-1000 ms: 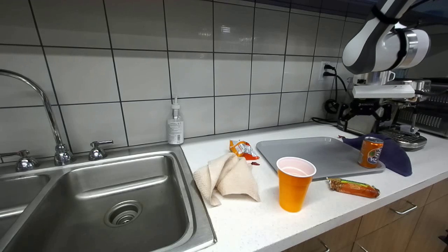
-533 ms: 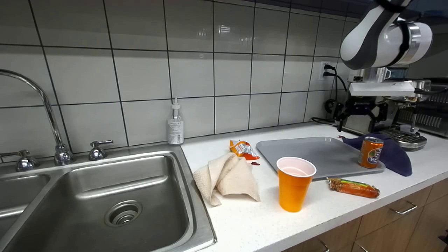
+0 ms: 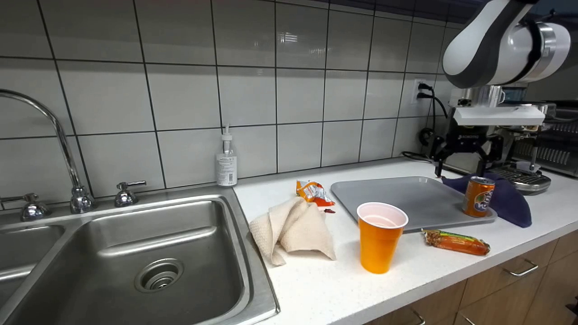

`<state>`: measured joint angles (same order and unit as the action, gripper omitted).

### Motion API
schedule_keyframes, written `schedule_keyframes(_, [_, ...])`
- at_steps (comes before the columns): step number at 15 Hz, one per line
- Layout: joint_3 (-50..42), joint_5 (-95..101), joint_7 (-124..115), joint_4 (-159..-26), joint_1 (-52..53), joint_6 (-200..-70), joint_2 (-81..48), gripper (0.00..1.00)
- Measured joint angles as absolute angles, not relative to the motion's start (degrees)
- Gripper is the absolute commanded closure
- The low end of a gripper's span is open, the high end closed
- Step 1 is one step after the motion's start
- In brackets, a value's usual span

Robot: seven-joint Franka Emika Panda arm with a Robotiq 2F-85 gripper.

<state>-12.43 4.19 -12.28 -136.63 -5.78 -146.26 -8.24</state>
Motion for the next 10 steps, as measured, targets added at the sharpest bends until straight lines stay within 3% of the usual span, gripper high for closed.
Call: schedule_keyframes(10, [-10.76, 8.94, -11.12, -144.83, -5.76, -146.24, -3.28, 0.00])
